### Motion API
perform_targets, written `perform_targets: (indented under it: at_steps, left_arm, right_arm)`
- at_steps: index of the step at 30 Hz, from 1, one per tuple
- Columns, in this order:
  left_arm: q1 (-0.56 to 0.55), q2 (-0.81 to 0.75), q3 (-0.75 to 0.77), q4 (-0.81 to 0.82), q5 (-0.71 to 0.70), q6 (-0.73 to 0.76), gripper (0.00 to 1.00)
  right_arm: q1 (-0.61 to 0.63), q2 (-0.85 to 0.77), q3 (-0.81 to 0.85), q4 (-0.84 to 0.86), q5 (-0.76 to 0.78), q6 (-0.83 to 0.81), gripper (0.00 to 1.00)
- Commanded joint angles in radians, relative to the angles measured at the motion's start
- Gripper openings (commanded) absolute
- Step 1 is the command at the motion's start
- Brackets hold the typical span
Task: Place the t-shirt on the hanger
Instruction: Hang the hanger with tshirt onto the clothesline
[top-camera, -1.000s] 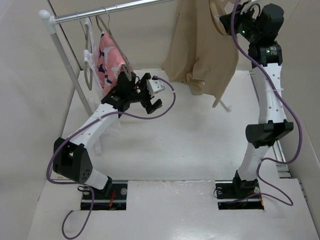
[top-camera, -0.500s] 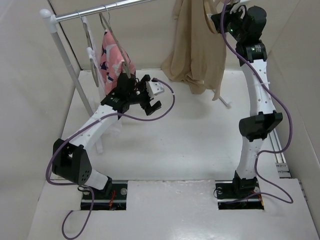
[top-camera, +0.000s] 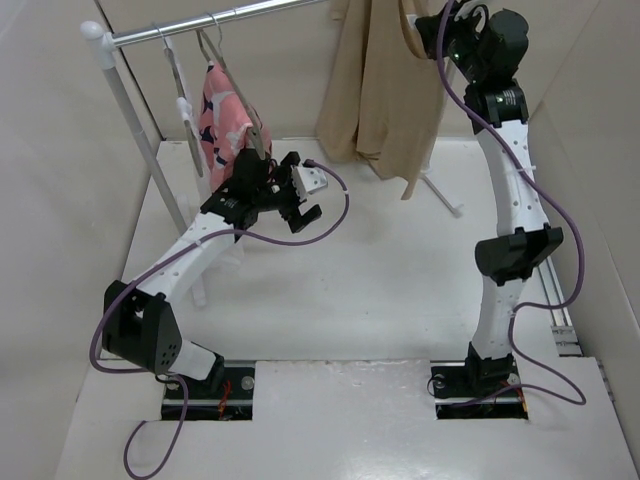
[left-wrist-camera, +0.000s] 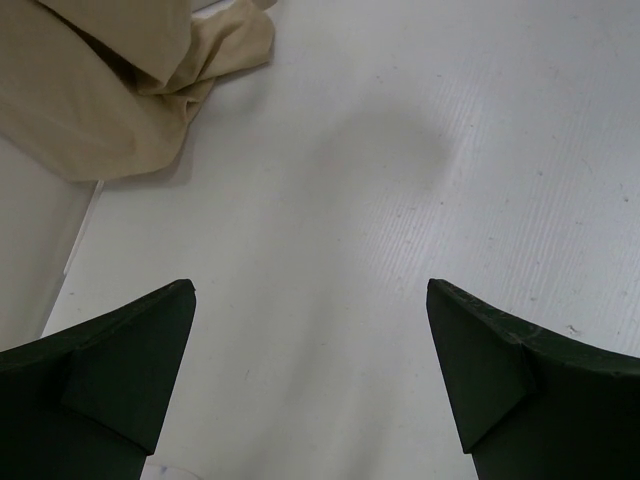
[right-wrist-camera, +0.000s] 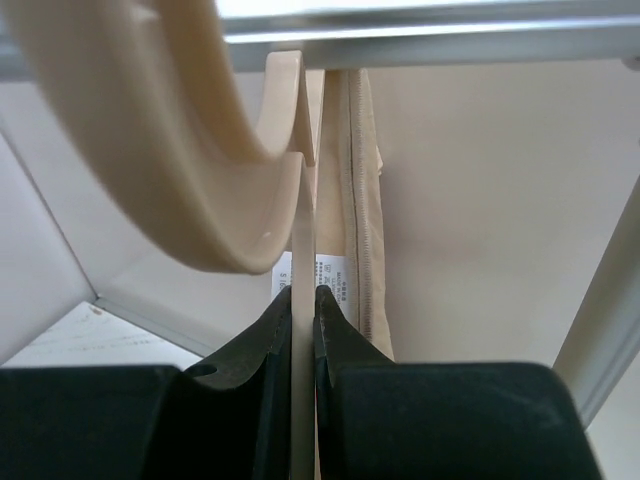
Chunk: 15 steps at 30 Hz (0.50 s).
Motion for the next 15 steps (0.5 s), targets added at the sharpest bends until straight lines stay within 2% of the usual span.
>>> perform_targets:
  at_steps: [1, 7, 11, 15]
  left_arm:
    - [0.001, -0.043, -0.011, 0.033, -0.008, 0.009, 1.0]
    - [0.001, -0.043, -0.011, 0.033, -0.009, 0.028, 1.0]
    - [0.001, -0.043, -0.011, 0.024, -0.009, 0.028, 1.0]
    - [0.001, -0.043, -0.011, 0.024, -0.009, 0.028, 1.0]
  right_arm:
    - [0.004, 0.047, 0.05, 0.131, 0.032, 0.043, 0.0]
    - [0.004, 0.161, 0.173, 0.131, 0.042, 0.106, 0.0]
    - [0.004, 0.17, 0.173, 0.14, 0.052, 0.132, 0.0]
    - [0.004, 0.121, 0.089, 0.14, 0.027, 0.132, 0.0]
